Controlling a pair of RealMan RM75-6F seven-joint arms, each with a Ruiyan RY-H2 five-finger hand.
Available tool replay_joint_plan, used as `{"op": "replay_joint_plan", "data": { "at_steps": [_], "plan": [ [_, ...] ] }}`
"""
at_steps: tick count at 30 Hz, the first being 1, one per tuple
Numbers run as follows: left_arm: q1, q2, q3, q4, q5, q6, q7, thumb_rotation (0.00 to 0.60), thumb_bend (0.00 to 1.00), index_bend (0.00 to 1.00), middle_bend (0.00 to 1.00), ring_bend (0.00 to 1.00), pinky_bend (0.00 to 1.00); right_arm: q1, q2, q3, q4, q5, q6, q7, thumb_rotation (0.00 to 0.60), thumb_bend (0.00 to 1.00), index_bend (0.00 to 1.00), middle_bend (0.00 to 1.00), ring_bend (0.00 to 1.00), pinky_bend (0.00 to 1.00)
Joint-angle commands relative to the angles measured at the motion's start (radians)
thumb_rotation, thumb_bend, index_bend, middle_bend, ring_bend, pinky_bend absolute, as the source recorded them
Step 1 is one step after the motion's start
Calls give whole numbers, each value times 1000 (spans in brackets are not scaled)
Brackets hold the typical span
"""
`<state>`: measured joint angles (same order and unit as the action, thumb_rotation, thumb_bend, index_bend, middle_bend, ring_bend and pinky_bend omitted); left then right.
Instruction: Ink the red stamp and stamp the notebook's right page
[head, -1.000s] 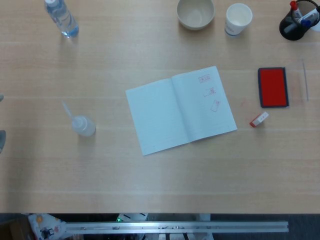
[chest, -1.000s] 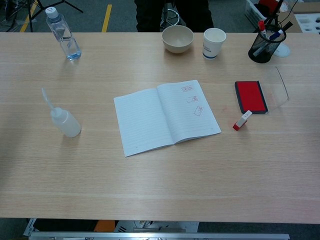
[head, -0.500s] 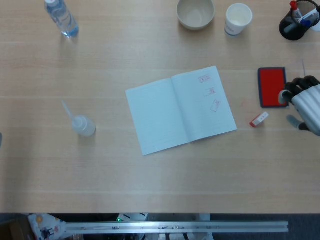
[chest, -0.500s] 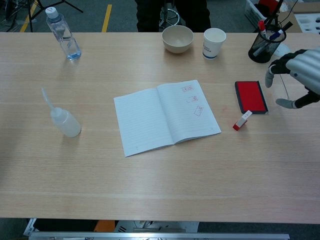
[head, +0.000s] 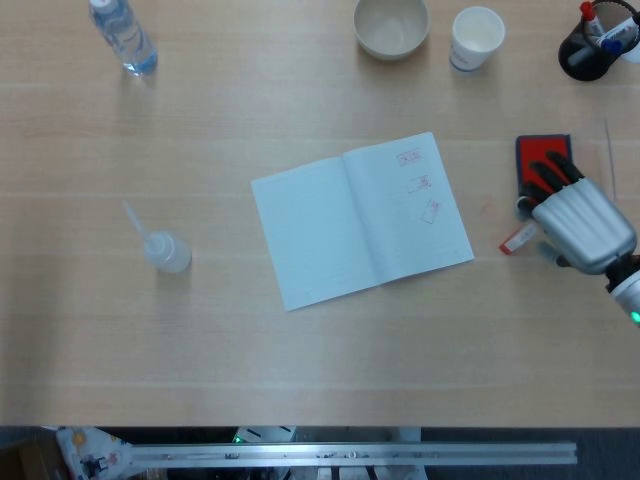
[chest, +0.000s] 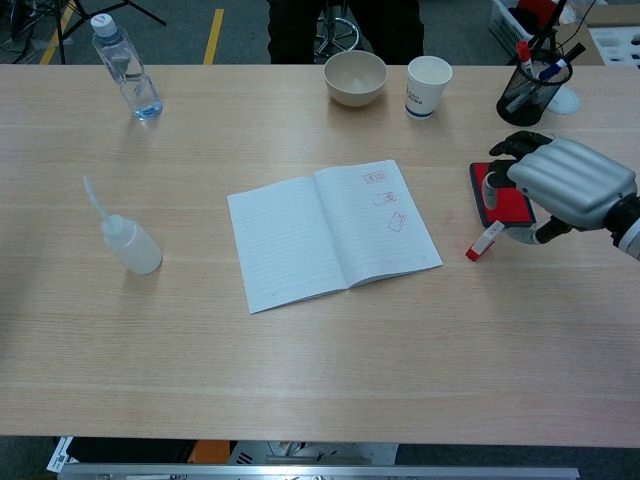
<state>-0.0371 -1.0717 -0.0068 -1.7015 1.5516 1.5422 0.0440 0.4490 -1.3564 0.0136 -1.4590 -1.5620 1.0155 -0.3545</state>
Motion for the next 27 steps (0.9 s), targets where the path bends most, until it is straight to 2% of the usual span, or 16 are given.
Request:
{"op": "replay_joint_plan", "data": {
  "at_steps": [1,27],
  "plan": [
    [0,0,0,1,-1,-2,-1,600,340,165,134,109,86,4,-12,-9,20,-1,-3,0,600,209,467,351,126,98],
    [1,2,1,15,-11,-15,-8,600,340,165,134,108,86,50,-91,-22,123,57,-64,-32,600,209,467,350,126,98]
  ]
}}
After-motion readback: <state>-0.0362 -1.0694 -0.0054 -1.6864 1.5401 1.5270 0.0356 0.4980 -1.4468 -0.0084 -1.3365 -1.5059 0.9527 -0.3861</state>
